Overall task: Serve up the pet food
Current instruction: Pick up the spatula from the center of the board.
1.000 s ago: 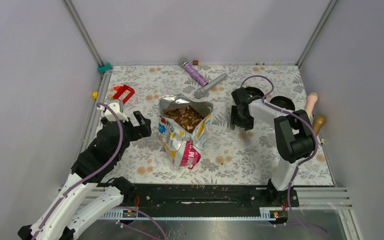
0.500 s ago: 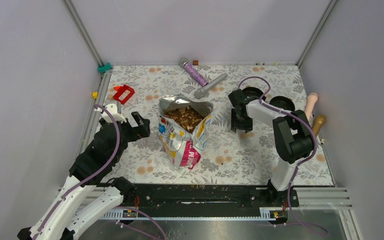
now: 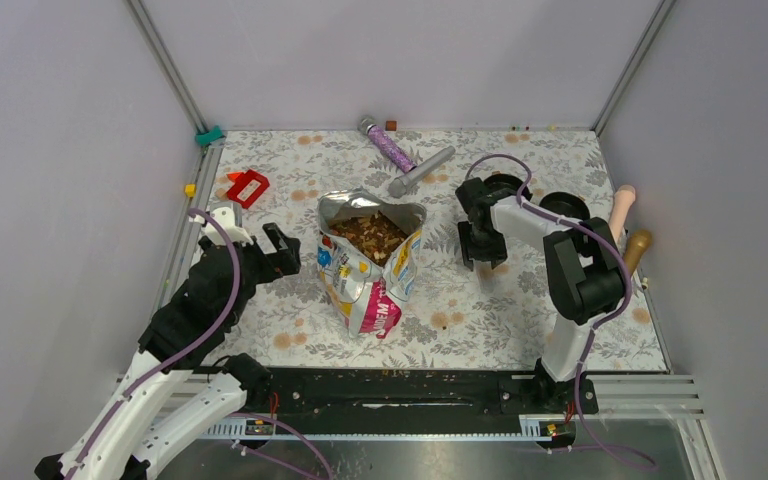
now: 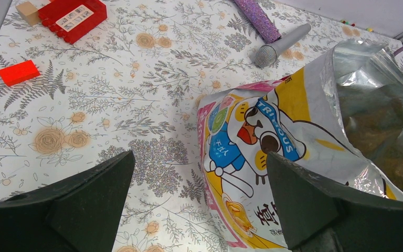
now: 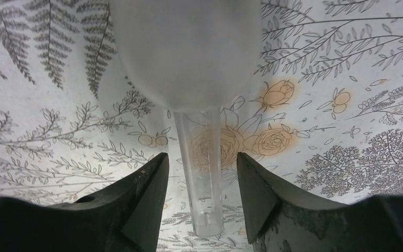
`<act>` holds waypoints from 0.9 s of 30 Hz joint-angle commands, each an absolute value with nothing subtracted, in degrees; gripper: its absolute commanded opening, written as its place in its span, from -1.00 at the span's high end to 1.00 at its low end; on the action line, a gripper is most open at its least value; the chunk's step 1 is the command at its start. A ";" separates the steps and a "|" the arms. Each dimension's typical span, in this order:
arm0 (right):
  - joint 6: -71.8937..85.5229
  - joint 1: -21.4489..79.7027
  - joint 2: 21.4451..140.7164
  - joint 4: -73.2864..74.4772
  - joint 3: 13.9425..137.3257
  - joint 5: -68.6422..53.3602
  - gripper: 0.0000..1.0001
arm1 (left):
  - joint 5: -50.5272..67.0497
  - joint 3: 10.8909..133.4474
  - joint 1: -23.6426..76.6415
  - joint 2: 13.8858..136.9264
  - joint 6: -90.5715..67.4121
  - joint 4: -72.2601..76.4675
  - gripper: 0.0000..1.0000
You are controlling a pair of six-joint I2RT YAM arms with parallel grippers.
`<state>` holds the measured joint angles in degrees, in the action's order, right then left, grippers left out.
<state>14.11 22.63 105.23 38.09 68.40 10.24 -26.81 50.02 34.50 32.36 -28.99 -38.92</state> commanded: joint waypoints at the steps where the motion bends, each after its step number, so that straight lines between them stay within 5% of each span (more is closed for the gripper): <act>1: 8.12 23.20 106.07 42.06 70.78 6.42 -0.16 | -26.83 51.86 34.45 31.79 -29.17 -36.93 -0.97; 17: 6.66 23.20 111.90 53.41 77.68 8.63 0.05 | -27.89 52.01 34.39 30.39 -29.13 -36.85 -0.97; 27: 5.65 23.20 109.97 50.63 75.52 3.85 0.49 | -29.31 52.03 34.45 29.50 -28.99 -36.65 -0.97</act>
<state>6.42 22.70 112.03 50.94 76.51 7.01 -27.64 50.13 34.50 30.28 -28.97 -38.98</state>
